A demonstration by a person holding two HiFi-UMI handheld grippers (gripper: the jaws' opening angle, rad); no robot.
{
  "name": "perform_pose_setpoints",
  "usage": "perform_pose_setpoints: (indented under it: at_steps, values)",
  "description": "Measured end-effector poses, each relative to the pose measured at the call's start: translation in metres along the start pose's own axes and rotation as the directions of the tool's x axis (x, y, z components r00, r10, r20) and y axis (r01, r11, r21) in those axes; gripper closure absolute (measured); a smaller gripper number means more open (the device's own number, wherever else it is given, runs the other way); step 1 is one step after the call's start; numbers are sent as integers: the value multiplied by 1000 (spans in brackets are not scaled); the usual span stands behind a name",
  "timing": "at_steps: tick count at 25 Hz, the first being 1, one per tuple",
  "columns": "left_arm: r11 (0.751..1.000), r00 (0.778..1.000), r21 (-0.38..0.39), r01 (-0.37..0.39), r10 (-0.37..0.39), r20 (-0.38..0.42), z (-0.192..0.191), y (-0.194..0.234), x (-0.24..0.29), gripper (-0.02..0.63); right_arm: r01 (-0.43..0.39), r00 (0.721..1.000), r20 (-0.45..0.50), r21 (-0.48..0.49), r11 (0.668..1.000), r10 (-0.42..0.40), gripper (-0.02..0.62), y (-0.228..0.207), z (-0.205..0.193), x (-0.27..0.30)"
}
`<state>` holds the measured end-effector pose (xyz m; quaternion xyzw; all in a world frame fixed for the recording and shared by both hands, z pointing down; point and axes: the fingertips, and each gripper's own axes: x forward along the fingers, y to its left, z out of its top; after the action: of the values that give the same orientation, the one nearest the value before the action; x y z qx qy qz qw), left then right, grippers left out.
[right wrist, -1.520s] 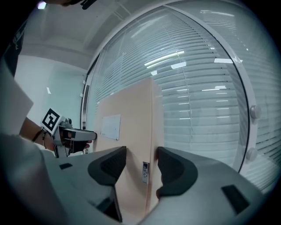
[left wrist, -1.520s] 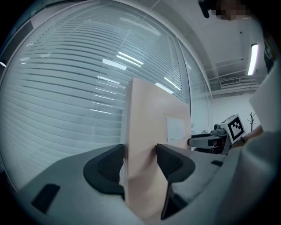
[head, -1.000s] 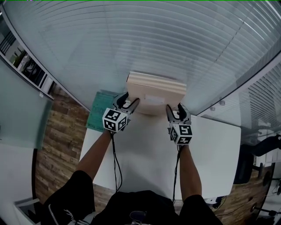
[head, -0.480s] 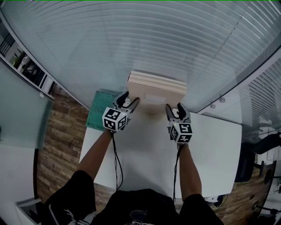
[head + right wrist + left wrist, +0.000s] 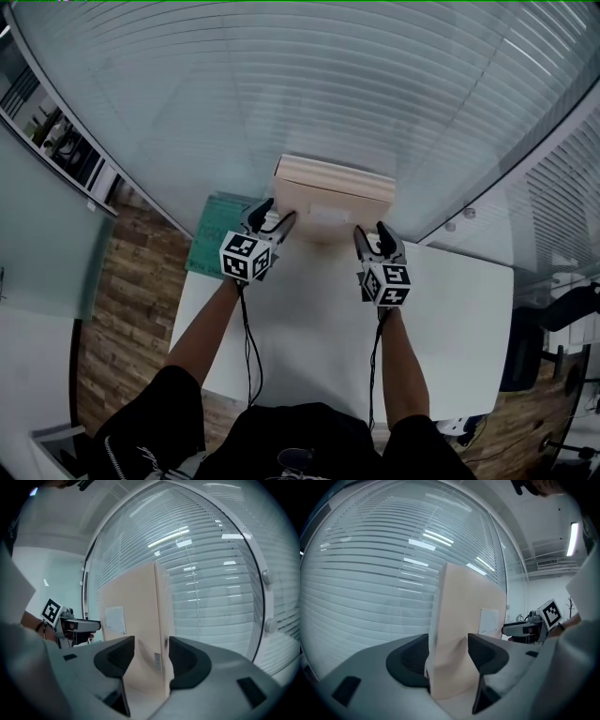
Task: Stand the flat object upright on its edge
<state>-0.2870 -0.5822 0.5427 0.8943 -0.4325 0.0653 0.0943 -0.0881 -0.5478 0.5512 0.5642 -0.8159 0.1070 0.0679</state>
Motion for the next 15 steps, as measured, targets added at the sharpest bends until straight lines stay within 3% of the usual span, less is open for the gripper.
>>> perform_pose_setpoints:
  at_steps: [15]
  values:
    - [1000,1000,-2,-20,20,-6,-4,-27,-38,375,-14,1000,-5,23,1000,14,357,11,-2,-36]
